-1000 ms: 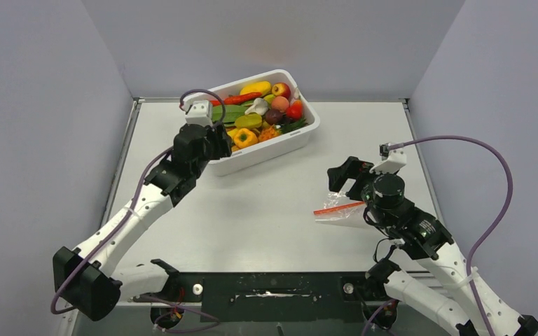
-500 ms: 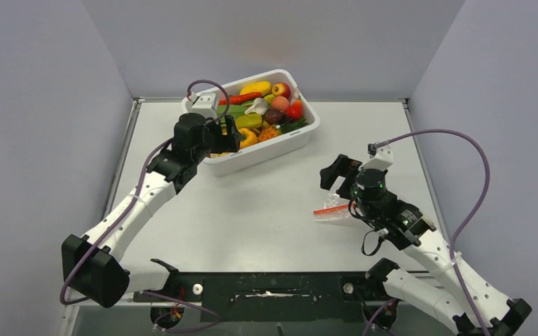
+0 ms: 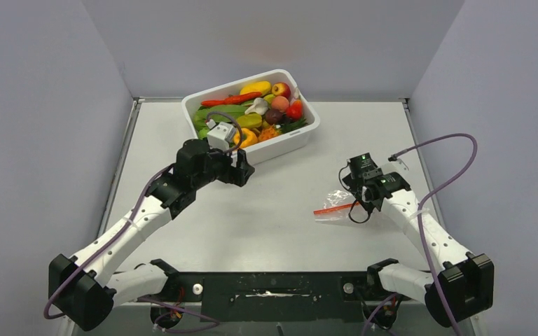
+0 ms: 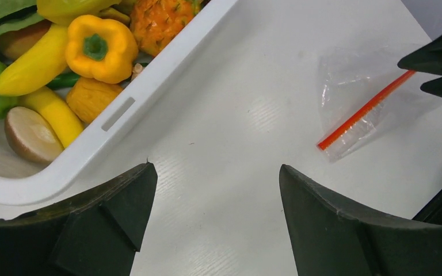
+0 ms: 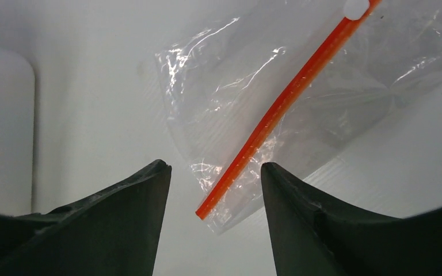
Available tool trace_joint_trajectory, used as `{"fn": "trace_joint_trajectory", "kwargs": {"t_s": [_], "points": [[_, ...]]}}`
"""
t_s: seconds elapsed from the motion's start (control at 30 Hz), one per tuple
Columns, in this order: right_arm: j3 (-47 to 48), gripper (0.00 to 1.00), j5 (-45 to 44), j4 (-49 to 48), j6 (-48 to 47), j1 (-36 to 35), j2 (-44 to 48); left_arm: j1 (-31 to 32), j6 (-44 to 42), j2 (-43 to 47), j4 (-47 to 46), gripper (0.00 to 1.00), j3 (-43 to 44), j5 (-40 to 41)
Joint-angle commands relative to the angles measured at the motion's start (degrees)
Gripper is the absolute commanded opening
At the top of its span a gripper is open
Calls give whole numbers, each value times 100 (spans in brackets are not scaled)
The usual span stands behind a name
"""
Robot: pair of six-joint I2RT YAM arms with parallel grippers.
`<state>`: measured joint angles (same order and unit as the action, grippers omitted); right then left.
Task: Place the food in the zip-top bag and seal the zipper
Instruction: Pick up the zipper food storage bag at the center of the board.
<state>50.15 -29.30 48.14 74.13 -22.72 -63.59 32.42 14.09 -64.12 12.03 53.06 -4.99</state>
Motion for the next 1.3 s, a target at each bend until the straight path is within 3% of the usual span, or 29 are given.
{"fn": "trace_joint_trajectory", "kwargs": {"t_s": [0.0, 0.17, 0.37, 1.07, 1.27], "points": [[-54, 53, 327, -219, 503, 518, -48, 232, -405, 394, 43, 78, -81, 31], [-91, 39, 391, -201, 1001, 778, -285, 375, -596, 596, 147, 78, -282, 164], [-374, 40, 549, -137, 1540, 1049, -522, 373, -651, 671, 258, 78, -304, 210], [-517, 44, 764, -338, 1609, 1620, -1510, 368, -703, 757, 276, 78, -339, 244], [-517, 28, 603, -224, 1580, 1635, -1393, 368, -711, 747, 277, 78, -335, 261]]}}
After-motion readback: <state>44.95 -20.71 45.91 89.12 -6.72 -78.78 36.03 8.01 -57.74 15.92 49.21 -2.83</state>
